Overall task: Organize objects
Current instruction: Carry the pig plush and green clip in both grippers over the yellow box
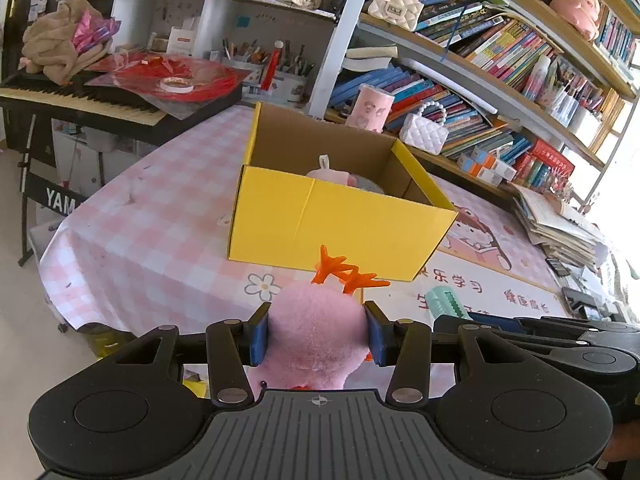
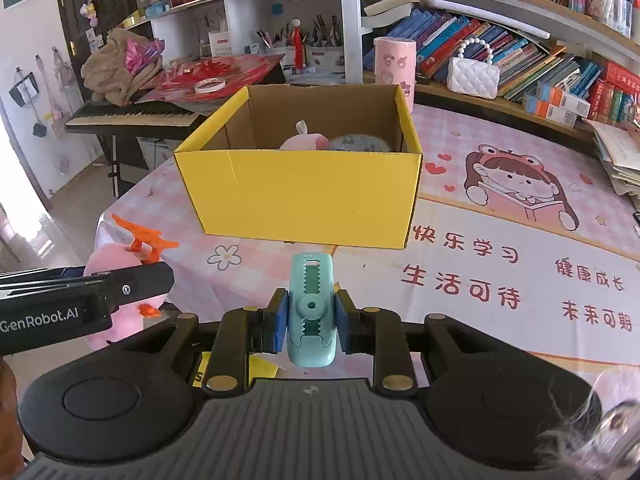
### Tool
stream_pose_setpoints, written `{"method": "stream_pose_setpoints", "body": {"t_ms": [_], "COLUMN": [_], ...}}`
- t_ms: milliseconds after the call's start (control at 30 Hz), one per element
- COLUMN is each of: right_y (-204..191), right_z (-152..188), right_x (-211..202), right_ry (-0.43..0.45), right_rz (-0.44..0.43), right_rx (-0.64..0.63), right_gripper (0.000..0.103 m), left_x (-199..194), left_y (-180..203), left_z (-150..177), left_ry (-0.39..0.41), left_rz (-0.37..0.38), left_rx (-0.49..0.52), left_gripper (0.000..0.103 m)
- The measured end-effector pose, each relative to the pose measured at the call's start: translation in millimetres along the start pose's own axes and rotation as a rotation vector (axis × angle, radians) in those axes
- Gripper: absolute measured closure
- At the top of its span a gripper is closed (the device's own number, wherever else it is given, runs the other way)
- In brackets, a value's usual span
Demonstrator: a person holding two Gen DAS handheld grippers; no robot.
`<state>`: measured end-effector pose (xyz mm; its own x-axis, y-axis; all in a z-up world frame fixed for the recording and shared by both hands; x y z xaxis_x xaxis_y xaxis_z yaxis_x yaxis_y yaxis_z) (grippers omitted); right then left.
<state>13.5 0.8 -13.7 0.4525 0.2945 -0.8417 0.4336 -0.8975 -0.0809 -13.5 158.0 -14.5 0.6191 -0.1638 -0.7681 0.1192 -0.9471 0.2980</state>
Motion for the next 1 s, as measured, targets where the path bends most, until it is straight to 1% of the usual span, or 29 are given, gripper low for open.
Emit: {"method": "stream_pose_setpoints", "body": {"t_ms": [333,500,600,767,1000], "right_y": [11,22,27,39,51], "right_z": [-7,-23,-41,-83,-134], "right_x": [1,2,2,4,29], "right_ry": [-0.001,0.05,0.093,0.168,0.193], "right_rz": [0.038,0.05,0.047,0.027,-0.004], "right_rx": [-0.008,-0.031,-0.059,-0.106,-0.182], "right_gripper": [0.08,0.08,0.08,0.08,0.08], "left_x": [8,12,15,23,43], "left_y": [10,19,25,34,36], "left_z": [-12,-31,-49,-85,-127], "left_ry": [0.03,0.08,0.11,0.165,0.221], "left_rz": [0.025,0.019,-0.005,-0.041,-0.108], "left_rx": [0.012,0.018,0.024,0.022,-0.031], "left_gripper": [0.058,0.058,0.058,0.058,0.058]}}
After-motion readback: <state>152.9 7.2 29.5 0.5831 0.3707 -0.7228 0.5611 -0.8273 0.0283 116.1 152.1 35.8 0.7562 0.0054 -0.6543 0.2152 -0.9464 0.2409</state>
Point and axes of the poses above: each gripper's, at about its wrist camera, not at the fingertips, and x roughly the way its jaws point, y to its right, z to its underside, the point moved 5 cm from there along x, roughly the way its jaws point, and after that the axes turned 14 degrees about -y, right-handed, at the moved point
